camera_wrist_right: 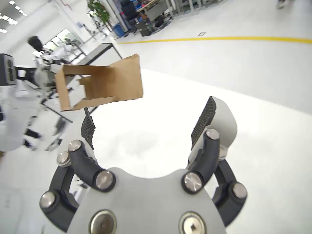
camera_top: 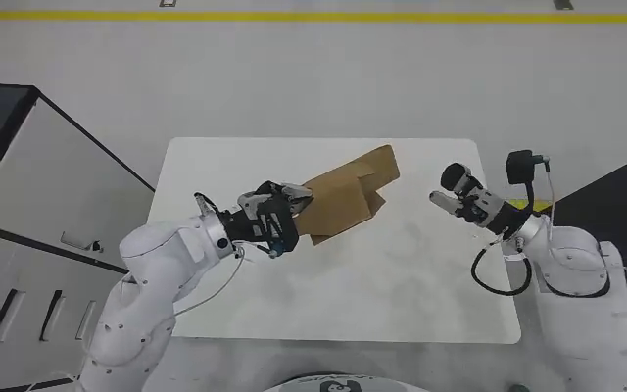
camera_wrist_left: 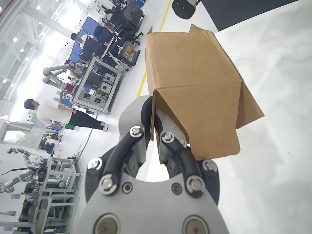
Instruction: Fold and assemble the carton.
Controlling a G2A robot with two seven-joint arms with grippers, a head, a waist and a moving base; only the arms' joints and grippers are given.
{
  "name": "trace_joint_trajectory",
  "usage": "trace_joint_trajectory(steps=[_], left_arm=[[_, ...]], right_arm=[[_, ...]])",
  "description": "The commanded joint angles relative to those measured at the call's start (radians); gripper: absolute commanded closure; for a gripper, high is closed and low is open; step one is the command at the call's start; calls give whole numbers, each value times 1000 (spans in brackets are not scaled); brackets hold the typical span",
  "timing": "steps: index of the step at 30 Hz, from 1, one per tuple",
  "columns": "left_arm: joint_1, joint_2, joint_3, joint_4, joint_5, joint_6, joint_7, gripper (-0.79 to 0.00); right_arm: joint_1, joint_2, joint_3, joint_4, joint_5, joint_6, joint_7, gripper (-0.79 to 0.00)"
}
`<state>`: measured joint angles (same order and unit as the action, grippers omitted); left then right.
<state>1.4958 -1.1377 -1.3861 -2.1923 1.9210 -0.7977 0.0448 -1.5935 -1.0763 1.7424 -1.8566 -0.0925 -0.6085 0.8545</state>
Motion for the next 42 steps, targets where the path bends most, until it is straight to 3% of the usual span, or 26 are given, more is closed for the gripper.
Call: trace_joint_trajectory(steps=[1, 5, 6, 12, 14, 19, 27, 34, 42], left_arm=[[-1, 2, 5, -1, 2, 1, -1, 0], [-1, 2, 5, -2, 7, 0, -1, 0], [-1, 2, 5, -2, 7, 0, -1, 0], [-2, 7, 13, -2, -1, 3, 0, 0], [-3, 8, 14, -2, -7, -3, -1, 0], [1, 12, 17, -12, -20, -1, -15, 0], [17, 19, 4, -28, -37, 5, -29, 0], [17, 25, 2, -37, -40, -3, -30, 0], [13, 32, 18, -46, -25, -7, -24, 0]], right_arm=[[1, 0, 0, 0, 23, 3, 6, -785], [1, 0, 0, 0, 23, 3, 6, -785], [-6, -2, -21, -7, 89, 12, -3, -785], [48, 10, -57, 15, 438, 180, 184, -785], [85, 14, -63, 46, 499, 273, 233, -785], [157, 17, -99, 85, 675, 386, 330, -785], [164, 16, -109, 84, 703, 399, 326, -785], [198, 15, -170, 114, 796, 525, 352, -785], [250, 11, -231, 164, 840, 566, 363, -785]])
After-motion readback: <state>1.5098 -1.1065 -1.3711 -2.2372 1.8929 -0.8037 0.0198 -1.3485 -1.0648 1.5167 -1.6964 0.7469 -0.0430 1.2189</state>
